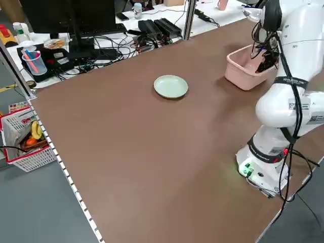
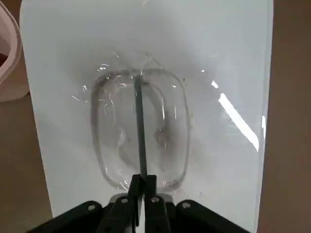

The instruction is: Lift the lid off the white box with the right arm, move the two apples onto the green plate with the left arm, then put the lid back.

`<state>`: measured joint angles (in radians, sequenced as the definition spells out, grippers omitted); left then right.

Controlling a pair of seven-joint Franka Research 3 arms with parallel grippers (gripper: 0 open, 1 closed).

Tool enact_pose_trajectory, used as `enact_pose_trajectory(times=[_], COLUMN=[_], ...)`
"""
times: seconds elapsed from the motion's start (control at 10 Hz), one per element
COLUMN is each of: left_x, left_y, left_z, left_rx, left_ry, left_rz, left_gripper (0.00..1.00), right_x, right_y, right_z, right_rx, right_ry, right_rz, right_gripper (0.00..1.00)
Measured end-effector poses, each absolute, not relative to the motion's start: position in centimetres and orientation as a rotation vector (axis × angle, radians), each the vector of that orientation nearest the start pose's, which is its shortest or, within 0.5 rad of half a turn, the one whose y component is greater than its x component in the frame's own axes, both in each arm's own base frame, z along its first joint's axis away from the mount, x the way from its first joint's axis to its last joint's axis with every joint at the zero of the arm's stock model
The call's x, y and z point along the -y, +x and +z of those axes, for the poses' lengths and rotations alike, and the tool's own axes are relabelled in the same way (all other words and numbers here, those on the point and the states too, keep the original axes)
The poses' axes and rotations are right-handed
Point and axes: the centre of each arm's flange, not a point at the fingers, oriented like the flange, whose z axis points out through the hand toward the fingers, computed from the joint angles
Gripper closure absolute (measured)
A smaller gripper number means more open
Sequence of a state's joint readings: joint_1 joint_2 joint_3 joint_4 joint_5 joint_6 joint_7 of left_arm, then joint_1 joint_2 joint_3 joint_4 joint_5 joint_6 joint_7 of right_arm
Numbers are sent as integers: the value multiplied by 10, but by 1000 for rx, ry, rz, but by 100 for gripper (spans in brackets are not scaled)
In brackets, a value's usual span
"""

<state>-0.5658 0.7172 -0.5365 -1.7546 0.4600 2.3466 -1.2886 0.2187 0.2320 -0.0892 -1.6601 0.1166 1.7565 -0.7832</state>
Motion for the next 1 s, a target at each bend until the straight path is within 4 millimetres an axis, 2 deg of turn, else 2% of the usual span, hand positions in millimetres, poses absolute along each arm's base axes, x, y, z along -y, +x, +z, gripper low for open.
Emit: enact_pose_trajectory(times=[0.1, 0.3, 0.7, 0.8, 0.9, 1.0], left_x=[569, 569, 570, 571, 573, 576], left_y=[337, 341, 343, 345, 346, 345], left_z=[202, 204, 207, 213, 227, 252], left_rx=[-40, -32, -6, 8, 38, 68], left_ry=[-3152, -3156, -3162, -3159, -3159, -3168], left_rz=[13, 5, -1, -2, 10, 15], left_gripper=[7, 20, 20, 20, 20, 20], right_x=[-93, -93, -93, -93, -93, -93], right_y=[609, 609, 609, 608, 608, 608], right_z=[461, 461, 461, 461, 461, 461], right_rx=[1288, 1295, 1301, 1302, 1302, 1302], right_ry=[-2716, -2712, -2708, -2707, -2707, -2707], right_rz=[150, 152, 153, 155, 156, 156], right_gripper=[94, 94, 94, 94, 94, 94])
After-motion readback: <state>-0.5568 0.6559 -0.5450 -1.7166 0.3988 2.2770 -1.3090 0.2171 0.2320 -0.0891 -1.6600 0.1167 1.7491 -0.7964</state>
